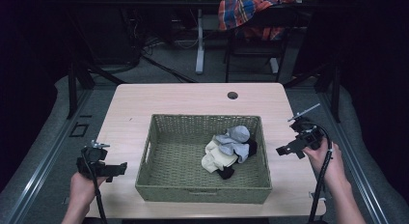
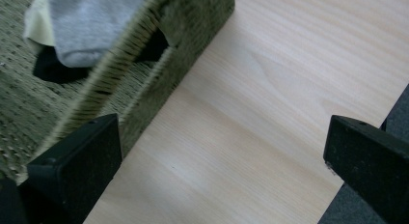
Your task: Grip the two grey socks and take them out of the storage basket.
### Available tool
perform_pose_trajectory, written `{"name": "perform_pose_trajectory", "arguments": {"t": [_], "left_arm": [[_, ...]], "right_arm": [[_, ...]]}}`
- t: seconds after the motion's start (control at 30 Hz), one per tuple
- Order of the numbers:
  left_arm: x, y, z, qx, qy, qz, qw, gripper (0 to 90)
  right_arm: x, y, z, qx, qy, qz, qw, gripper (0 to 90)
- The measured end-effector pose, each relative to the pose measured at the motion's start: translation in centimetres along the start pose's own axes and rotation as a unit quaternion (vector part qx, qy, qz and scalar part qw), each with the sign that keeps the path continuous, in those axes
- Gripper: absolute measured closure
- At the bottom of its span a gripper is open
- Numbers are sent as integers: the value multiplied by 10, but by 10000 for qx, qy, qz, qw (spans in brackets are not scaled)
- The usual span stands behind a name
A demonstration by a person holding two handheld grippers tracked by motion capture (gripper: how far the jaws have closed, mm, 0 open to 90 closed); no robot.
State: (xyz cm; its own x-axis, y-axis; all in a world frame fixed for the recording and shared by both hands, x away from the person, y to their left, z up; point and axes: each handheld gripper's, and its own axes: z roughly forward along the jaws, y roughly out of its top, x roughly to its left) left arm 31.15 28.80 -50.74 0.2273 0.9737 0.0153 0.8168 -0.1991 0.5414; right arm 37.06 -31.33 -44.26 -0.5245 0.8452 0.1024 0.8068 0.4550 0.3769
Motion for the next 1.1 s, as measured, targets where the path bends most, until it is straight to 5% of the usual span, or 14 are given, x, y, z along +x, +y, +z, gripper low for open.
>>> {"name": "perform_pose_trajectory", "arguments": {"t": [0.23,0.6,0.77,1.1], "left_arm": [[-2,1,1,9,-3,34,10000,8],[-1,1,0,2,-4,30,10000,8],[-1,1,1,6,-19,-15,10000,8],[0,0,1,9,-17,-15,10000,7]], "right_arm": [[22,25,-23,-349,216,-398,9984,0],[56,63,-23,-196,280,-882,9955,0],[70,81,-13,-24,363,-1185,9923,10],[89,107,21,444,386,-1397,9884,12]]}}
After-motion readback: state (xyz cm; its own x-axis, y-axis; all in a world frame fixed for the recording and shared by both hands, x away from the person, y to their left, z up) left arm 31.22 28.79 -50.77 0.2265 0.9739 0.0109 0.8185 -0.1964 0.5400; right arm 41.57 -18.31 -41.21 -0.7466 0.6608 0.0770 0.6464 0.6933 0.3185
